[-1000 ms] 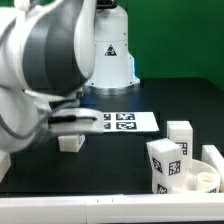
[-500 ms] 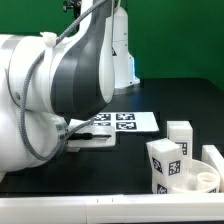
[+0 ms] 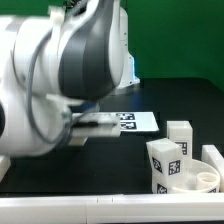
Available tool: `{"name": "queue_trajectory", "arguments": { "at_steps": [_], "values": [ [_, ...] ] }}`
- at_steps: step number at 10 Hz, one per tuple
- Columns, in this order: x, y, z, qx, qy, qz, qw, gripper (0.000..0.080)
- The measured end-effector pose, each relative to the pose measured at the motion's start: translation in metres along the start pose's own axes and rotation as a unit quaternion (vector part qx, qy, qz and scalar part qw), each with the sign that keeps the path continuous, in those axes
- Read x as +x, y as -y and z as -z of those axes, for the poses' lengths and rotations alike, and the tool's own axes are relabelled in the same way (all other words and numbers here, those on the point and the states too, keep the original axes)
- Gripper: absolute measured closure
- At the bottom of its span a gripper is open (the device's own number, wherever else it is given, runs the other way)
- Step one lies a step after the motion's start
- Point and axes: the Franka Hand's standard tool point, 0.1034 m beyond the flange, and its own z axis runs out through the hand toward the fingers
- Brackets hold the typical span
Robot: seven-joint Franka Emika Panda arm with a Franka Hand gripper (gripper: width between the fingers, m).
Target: Assemble stool
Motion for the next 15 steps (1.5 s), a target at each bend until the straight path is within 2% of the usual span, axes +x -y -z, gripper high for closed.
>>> {"name": "queue_trajectory", "arguments": {
  "at_steps": [1, 2, 3, 5, 6, 7, 8, 9, 10, 11, 12, 15],
  "values": [
    [-0.013, 0.012, 0.019, 0.004, -0.012, 0.009, 1.0, 0.0465],
    [-0.025, 0.022, 0.044, -0.003, -0.056, 0.027, 0.998, 0.0465],
    [-0.034, 0.027, 0.052, -0.008, -0.097, 0.047, 0.994, 0.0465],
    [-0.03, 0.023, 0.047, -0.009, -0.153, 0.043, 0.987, 0.0464],
    [-0.025, 0.028, 0.06, -0.014, -0.203, 0.037, 0.978, 0.0464],
    [-0.033, 0.057, 0.077, -0.025, -0.265, 0.047, 0.963, 0.0464],
    [-0.052, 0.094, 0.089, -0.038, -0.306, 0.06, 0.949, 0.0464],
    [-0.063, 0.128, 0.101, -0.053, -0.336, 0.065, 0.938, 0.0463],
    [-0.068, 0.155, 0.11, -0.068, -0.37, 0.071, 0.924, 0.0463],
    [-0.065, 0.161, 0.11, -0.069, -0.409, 0.074, 0.907, 0.0463],
    [-0.065, 0.158, 0.111, -0.066, -0.436, 0.074, 0.894, 0.0463],
    [-0.061, 0.163, 0.121, -0.062, -0.539, 0.077, 0.837, 0.0463]
  ]
}}
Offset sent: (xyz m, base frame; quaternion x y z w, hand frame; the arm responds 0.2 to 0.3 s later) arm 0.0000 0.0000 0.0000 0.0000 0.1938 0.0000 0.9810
